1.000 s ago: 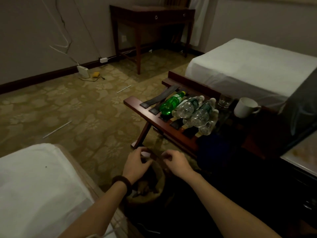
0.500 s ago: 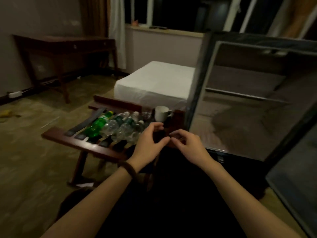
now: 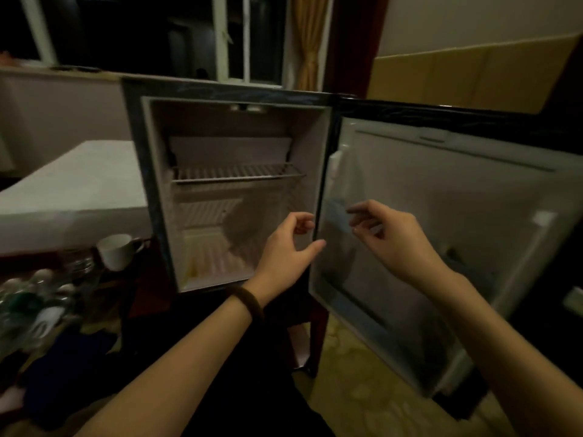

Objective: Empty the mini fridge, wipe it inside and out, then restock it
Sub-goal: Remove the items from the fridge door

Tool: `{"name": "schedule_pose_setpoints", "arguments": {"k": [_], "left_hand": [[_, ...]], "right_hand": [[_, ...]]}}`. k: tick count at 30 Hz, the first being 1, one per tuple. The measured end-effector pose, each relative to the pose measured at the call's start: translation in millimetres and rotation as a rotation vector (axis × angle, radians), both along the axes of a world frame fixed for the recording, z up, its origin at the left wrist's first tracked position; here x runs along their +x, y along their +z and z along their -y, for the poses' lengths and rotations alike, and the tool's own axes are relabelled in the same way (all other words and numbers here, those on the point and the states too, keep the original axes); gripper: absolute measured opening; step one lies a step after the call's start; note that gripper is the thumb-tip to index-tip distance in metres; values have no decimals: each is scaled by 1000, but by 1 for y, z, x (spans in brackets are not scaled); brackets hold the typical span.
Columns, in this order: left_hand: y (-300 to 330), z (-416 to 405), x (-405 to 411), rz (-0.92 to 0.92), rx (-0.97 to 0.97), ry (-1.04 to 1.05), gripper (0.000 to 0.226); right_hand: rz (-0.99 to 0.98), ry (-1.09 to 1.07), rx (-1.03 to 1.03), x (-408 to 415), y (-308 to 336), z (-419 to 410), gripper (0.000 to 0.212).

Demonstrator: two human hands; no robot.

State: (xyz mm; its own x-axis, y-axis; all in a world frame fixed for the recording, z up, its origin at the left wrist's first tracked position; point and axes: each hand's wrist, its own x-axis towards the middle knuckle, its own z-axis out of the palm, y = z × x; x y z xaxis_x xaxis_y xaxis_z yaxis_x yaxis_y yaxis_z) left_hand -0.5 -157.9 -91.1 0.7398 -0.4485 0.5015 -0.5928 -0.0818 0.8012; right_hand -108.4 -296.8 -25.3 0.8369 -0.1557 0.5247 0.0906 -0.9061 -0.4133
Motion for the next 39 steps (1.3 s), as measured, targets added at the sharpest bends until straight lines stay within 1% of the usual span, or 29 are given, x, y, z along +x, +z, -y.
{"name": "schedule_pose_setpoints", "arguments": {"k": [3, 6, 7, 9, 10, 12, 14, 16, 19, 21, 23, 25, 28, 30, 31, 32, 35, 37, 39], "left_hand": [[16, 34, -5, 44, 21, -101, 34], [28, 62, -9, 66, 96, -196, 35], [31, 70, -11, 93, 127, -216, 36], [38, 87, -15, 173, 199, -215, 37], [41, 95, -15, 206, 256, -201, 38], [46, 108, -13, 274, 428, -140, 38], [52, 116, -7, 336, 639, 6, 36], [59, 119, -1, 294, 801, 139, 37], [69, 126, 3, 176, 952, 139, 39], [75, 131, 5, 132, 994, 123, 38], [79, 137, 6, 76, 1011, 111, 35], [81, 144, 7, 24, 1020, 83, 30], [82, 152, 10, 5, 1039, 15, 22], [79, 150, 11, -20, 991, 28, 23], [75, 147, 12, -39, 929, 41, 24], [71, 142, 13, -39, 838, 62, 24], [61, 124, 13, 52, 513, 109, 20], [62, 109, 10, 20, 276, 79, 16], [67, 99, 9, -32, 115, 48, 12]], "right_hand": [[5, -155, -176, -26, 15, 21, 30], [-141, -402, -362, -44, 21, 34, 37], [-191, -456, -412, -49, 22, 36, 36], [-270, -486, -472, -54, 24, 36, 30], [-315, -485, -486, -54, 25, 35, 27], [-429, -488, -481, -50, 27, 38, 25], [-538, -500, -461, -40, 30, 42, 28], [-623, -482, -478, -30, 31, 48, 31], [-728, -456, -407, -22, 31, 58, 28], [-744, -462, -333, -21, 32, 62, 24], [-698, -478, -266, -21, 33, 63, 23], [-605, -482, -234, -22, 30, 61, 23], [-450, -479, -266, -25, 21, 60, 23], [-372, -461, -276, -24, 16, 59, 27], [-322, -446, -277, -24, 15, 59, 29], [-259, -430, -278, -24, 15, 57, 31], [-40, -380, -236, -25, 13, 51, 35], [122, -351, -193, -27, 12, 46, 34], [314, -330, -165, -28, 14, 43, 30]]}}
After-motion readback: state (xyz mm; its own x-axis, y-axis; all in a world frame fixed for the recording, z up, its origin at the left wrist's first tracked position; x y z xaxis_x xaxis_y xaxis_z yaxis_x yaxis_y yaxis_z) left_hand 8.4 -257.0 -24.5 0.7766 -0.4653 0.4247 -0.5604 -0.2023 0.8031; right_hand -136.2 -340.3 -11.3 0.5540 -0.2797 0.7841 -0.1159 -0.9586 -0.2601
